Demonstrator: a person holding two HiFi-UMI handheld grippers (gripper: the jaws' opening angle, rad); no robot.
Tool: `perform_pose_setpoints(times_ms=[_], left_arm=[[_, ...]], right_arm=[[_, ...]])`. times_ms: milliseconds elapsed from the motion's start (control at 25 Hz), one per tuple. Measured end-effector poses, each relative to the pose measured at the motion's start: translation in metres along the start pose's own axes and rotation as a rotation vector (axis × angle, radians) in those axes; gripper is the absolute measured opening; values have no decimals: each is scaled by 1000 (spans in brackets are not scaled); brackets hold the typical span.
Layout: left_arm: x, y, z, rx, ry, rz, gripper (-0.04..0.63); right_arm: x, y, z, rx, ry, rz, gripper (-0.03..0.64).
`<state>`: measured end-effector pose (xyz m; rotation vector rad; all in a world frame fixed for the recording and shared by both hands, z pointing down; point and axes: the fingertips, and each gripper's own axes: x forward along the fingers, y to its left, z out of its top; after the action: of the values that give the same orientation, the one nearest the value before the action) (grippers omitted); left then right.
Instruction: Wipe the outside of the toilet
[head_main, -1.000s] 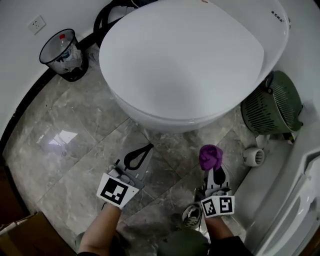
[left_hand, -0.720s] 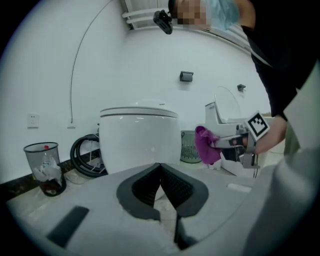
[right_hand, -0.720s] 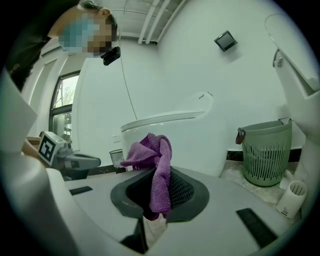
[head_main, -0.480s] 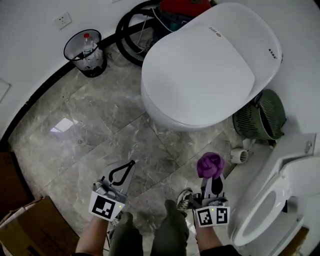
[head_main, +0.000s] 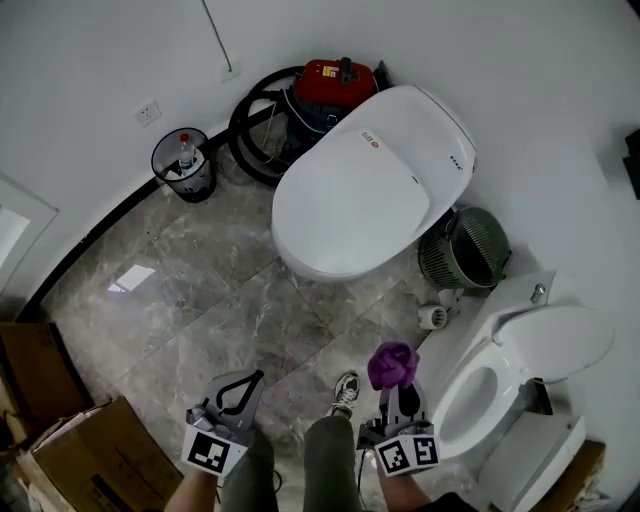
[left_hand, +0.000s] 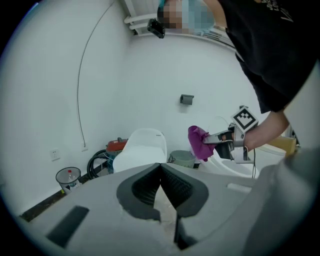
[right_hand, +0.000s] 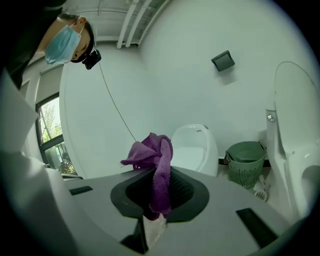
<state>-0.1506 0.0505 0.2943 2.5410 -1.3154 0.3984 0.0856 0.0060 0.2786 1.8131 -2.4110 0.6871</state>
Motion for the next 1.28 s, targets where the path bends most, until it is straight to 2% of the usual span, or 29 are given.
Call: perform_pose_setpoints(times_ms=[360, 600, 800, 880, 960, 1120, 1280], left_arm=[[-63, -4, 151, -12, -82, 64, 6], [-103, -7, 217, -25, -128, 66, 6], [-139, -6, 251, 18, -182, 70, 6], [-155, -8, 261, 2, -183, 70, 6], [-171, -8, 267, -1, -194, 70, 6], [-194, -7, 276, 54, -262, 60, 6], [-221, -6, 283, 71, -282, 49, 6]], right_arm=[[-31, 56, 148, -31, -93, 55, 48], [-54, 103, 207, -96, -101, 128, 48], [-78, 137, 236, -155, -111, 159, 48], [-90, 147, 241, -160, -114, 156, 48], [-100, 156, 243, -156, -116, 152, 48], [-121, 175, 253, -162, -122, 159, 48], [-139, 202, 257, -176, -154, 177, 48]])
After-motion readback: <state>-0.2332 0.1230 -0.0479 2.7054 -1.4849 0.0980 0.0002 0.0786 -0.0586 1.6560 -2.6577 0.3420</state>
